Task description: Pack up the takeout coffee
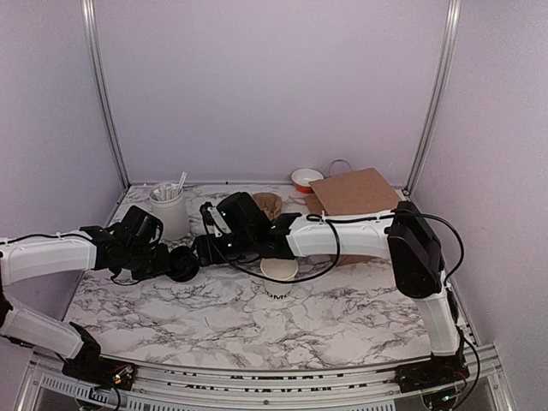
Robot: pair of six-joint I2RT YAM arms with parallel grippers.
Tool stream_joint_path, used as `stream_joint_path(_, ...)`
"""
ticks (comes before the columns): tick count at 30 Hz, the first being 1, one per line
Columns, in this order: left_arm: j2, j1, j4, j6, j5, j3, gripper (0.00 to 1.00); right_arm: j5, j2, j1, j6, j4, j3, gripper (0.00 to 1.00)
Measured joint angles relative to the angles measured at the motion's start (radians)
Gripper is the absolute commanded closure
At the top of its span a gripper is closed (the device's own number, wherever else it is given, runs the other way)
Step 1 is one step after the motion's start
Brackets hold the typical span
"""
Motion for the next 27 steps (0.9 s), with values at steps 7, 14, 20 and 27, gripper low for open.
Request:
stream_joint_path(7, -0.02, -0.027, 0.001, -0.003, -0.02, -0.007, 1.0, -0.004, 0.047, 0.001, 0.049, 0.006, 0.032, 0.44)
stream_joint_path(14, -0.02, -0.042, 0.002, -0.004, -0.034, -0.014, 1.0, -0.02, 0.081, 0.002, 0.086, 0.019, 0.045, 0.52)
stream_joint_path(20, -0.02, -0.049, 0.002, -0.002, -0.041, -0.016, 1.0, -0.028, 0.088, 0.005, 0.11, 0.029, 0.045, 0.6)
stream_joint_path(27, -0.02, -0.055, 0.011, 0.008, -0.041, -0.021, 1.0, -0.053, 0.116, 0.007, 0.134, 0.051, 0.061, 0.7)
